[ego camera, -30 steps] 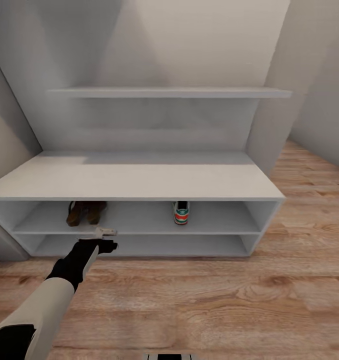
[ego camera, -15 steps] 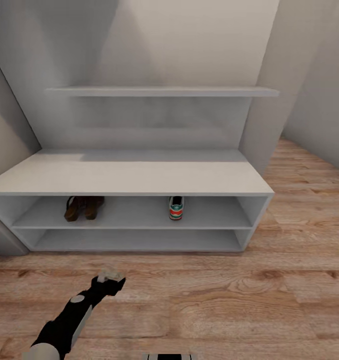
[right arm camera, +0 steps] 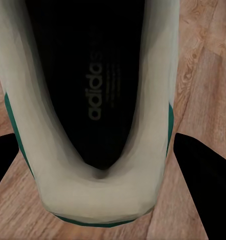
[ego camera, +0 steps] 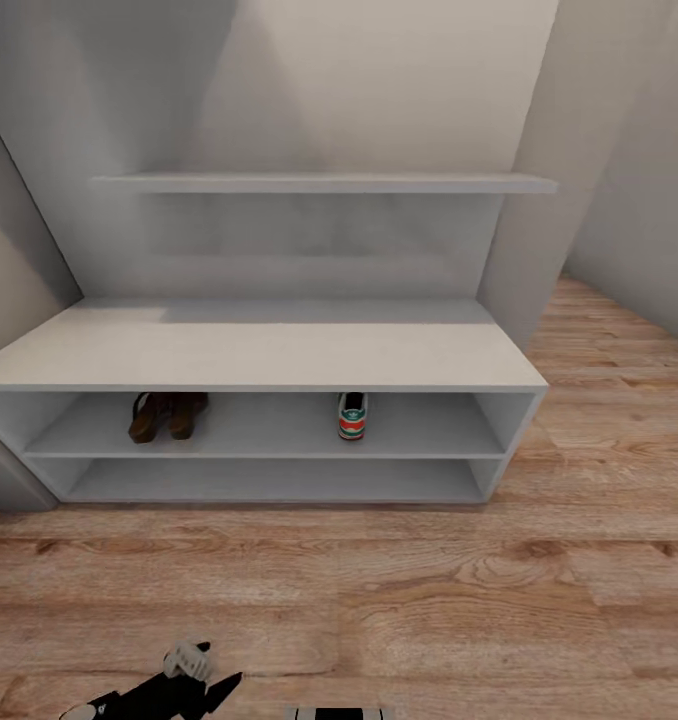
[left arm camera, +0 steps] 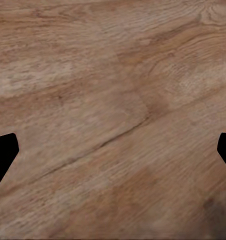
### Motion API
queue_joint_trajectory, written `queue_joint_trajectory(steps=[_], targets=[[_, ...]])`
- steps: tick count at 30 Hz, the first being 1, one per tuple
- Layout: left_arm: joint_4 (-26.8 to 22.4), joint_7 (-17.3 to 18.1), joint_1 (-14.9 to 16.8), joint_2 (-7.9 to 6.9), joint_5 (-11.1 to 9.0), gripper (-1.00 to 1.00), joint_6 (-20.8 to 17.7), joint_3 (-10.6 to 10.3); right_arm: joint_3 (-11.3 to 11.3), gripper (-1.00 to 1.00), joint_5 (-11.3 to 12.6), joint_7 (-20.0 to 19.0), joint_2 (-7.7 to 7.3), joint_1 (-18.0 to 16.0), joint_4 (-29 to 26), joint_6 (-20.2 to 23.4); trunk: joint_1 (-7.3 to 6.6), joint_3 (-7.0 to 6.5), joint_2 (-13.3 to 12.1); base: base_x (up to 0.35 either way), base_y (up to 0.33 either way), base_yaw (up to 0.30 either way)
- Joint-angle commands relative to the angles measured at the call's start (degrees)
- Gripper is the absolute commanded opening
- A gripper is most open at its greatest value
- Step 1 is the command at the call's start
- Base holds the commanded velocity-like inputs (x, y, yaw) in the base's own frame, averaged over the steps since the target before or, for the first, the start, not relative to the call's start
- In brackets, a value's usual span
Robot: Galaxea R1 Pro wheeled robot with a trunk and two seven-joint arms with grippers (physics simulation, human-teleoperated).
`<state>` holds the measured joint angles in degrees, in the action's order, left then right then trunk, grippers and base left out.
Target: Pick up the two gym shoes and the two sandals from the corridor floor and place them onto the hallstand (shoe rack) in the corridor, making sure they are on the rack and not on the floor. Arrange them so the two gym shoes are next to each other and the two sandals are next to each other.
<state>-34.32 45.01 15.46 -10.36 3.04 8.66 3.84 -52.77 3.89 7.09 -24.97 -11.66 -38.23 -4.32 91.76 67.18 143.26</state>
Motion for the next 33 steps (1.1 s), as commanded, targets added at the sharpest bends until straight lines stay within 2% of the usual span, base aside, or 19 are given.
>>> queue_joint_trajectory(steps=[1, 2, 3, 5, 7, 11, 12, 16, 17, 33], targets=[[0.5, 0.6, -0.2, -0.33, -0.1, 1.00, 1.1, 0.9, 0.0, -1.00, 0.4, 0.1, 0.00, 0.0, 0.0, -0.3, -0.01, 0.04, 0.0, 0.000, 0.000, 0.000], [2.3, 1.9, -1.0, -1.11, -1.6, 1.00, 3.4, 2.7, 0.0, -1.00, 0.4, 0.1, 0.00, 0.0, 0.0, -0.3, -0.01, 0.04, 0.0, 0.000, 0.000, 0.000], [3.0, 2.6, -1.2, -1.27, -2.0, 1.00, 4.0, 3.3, 0.0, -1.00, 0.4, 0.0, 0.00, 0.0, 0.0, -0.3, -0.01, 0.04, 0.0, 0.000, 0.000, 0.000], [4.9, 6.6, -1.7, -1.84, -3.2, 1.00, 5.5, 4.7, 0.0, -1.00, 0.5, 0.0, 0.01, 0.0, 0.0, -0.3, -0.01, 0.04, 0.0, 0.000, 0.000, 0.000], [5.8, 10.3, -1.9, -2.76, -3.8, 1.00, 6.2, 5.3, 0.0, -1.00, 0.5, 0.0, 0.01, 0.0, 0.0, -0.3, -0.01, 0.04, 0.0, 0.000, 0.000, 0.000], [6.3, 12.1, -2.1, -3.43, -4.3, 1.00, 6.5, 6.3, 0.0, -1.00, 0.5, 0.1, 0.05, 0.0, -0.2, -0.3, -0.01, 0.04, 0.0, 0.000, 0.000, 0.000], [6.8, 12.5, -2.2, -3.73, -5.0, 1.00, 6.6, 9.7, 0.1, -1.00, 0.5, 0.1, 0.32, 0.0, -0.3, -0.3, -0.01, 0.04, 0.0, 0.000, 0.000, 0.000], [7.2, 12.8, -2.2, -3.93, -4.9, 1.00, 6.6, 14.9, 0.1, -1.00, 0.5, 0.0, 0.60, 0.0, -0.3, -0.3, -0.01, 0.04, 0.0, 0.000, -0.007, 0.000], [7.3, 13.0, -2.2, -4.45, -4.8, 1.00, 6.6, 16.3, 0.1, -1.00, 0.5, 0.0, 0.69, 0.0, -0.4, -0.3, -0.01, 0.04, 0.0, -0.136, -0.188, 0.000], [7.3, 13.4, -2.2, -4.70, -4.9, 1.00, 6.6, 16.7, 0.1, -1.00, 0.5, 0.0, 0.71, 0.0, -0.4, -0.3, -0.01, 0.04, 0.0, -0.255, -0.190, 0.000]])
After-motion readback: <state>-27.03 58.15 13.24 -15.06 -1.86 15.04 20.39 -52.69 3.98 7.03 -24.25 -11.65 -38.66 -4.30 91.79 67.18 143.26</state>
